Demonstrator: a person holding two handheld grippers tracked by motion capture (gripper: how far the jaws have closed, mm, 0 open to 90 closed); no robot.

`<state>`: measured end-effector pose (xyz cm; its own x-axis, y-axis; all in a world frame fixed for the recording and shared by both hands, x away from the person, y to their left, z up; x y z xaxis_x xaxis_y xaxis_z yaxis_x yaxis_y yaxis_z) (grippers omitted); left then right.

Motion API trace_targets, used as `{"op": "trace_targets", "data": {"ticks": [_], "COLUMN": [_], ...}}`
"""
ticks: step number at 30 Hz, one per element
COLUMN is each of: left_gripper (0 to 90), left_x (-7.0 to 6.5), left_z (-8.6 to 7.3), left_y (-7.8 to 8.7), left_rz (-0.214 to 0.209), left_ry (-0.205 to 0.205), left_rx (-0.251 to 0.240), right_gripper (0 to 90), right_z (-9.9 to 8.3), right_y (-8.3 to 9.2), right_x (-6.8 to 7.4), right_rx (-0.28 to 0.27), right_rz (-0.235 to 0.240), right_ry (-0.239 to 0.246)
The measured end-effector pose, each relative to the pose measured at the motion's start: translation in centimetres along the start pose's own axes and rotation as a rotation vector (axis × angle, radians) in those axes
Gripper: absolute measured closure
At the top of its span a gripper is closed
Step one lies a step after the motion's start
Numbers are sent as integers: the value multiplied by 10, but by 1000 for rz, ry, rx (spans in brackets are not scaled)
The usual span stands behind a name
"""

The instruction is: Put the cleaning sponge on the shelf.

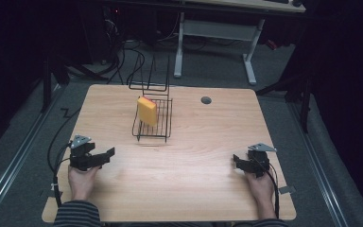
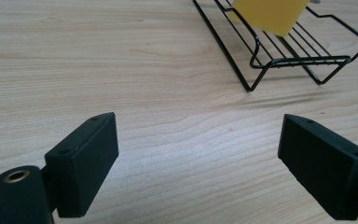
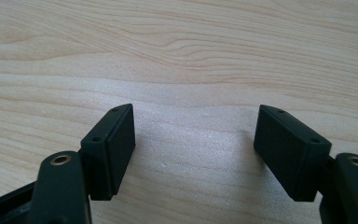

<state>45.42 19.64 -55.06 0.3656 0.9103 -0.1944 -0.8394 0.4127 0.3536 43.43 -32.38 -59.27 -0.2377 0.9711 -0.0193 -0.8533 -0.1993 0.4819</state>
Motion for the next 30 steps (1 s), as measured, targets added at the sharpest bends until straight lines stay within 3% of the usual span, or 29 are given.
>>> {"op": "trace_targets", "data": {"ticks": [15, 23, 30], "left_gripper": [129, 124, 123], "left_x": [-1, 1, 4], "left_z": [-11, -13, -17], "left_y": [-16, -21, -27], "left_rz": [8, 39, 66], "left_ry": [-8, -14, -53], "left_rx": [38, 33, 50], "right_gripper": [295, 295, 295], "right_z": [0, 0, 0], "right_y": [0, 0, 0], "right_x": [0, 0, 0], "right_rx": [0, 0, 0], "right_rz": [0, 1, 1], "right_ry": [-1, -1, 0]}}
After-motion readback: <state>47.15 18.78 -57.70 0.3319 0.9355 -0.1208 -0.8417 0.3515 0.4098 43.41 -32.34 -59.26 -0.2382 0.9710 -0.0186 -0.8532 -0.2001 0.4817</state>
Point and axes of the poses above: each handheld gripper's, and its own axes: y roughly backward along the jaws, z roughly out of its top, x roughly to its left, the point moved 9 cm from there along -y, roughly forward along the jaws, and after that the axes turned 15 degrees about -x, right-handed, at the moved point
